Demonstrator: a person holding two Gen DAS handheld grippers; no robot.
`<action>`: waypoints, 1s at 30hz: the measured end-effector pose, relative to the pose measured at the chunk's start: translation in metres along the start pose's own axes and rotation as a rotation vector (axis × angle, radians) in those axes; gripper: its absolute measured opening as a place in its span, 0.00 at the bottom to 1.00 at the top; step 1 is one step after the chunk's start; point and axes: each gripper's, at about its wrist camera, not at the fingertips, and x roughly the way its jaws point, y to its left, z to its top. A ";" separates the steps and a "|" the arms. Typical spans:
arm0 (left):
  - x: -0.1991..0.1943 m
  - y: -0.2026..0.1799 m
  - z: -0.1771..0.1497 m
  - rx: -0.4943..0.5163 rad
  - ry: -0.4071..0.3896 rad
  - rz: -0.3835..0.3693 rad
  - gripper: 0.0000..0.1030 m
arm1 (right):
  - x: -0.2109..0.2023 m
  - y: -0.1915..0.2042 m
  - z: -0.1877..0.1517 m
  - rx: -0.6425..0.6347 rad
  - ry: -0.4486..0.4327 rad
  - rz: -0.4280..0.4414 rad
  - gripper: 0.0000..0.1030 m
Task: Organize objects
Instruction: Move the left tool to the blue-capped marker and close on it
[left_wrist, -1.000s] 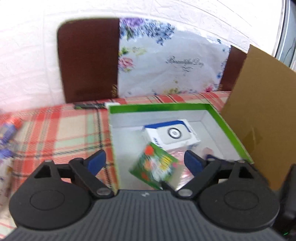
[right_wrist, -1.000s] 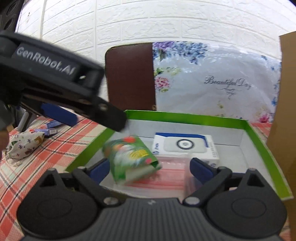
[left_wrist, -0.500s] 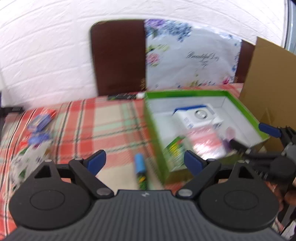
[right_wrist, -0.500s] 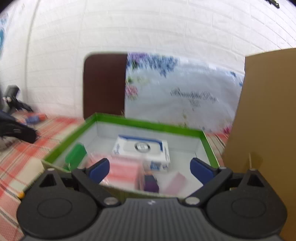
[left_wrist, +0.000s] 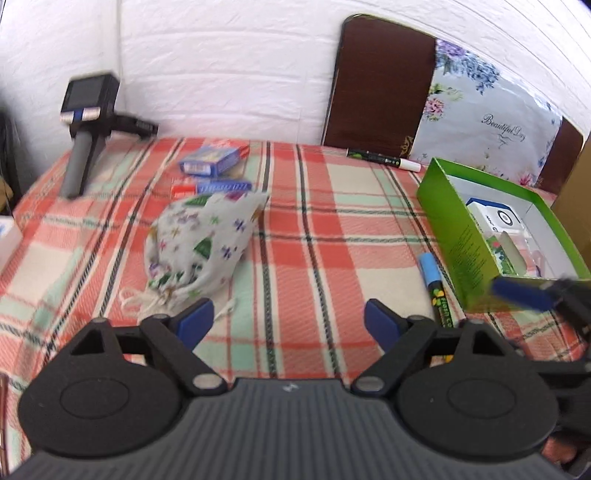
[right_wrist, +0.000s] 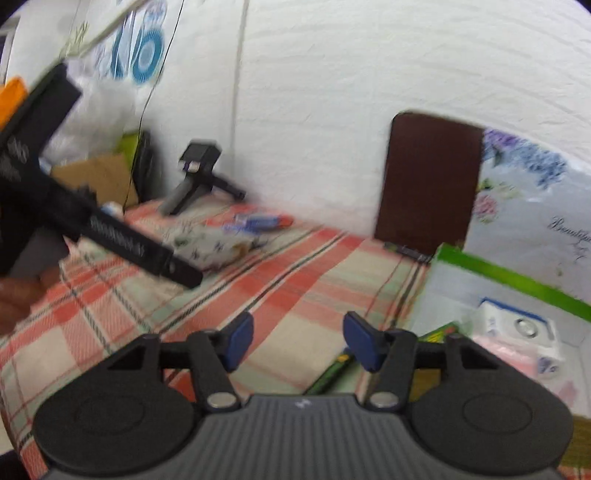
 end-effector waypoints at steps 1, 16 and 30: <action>0.001 0.003 -0.001 -0.003 0.007 -0.016 0.79 | 0.007 0.003 -0.003 0.013 0.027 -0.006 0.46; 0.071 -0.014 0.012 -0.051 0.155 -0.218 0.78 | 0.077 0.011 -0.013 0.057 0.169 0.029 0.18; 0.101 -0.009 0.028 -0.067 0.104 -0.115 0.30 | 0.111 0.021 0.000 0.017 0.129 0.184 0.23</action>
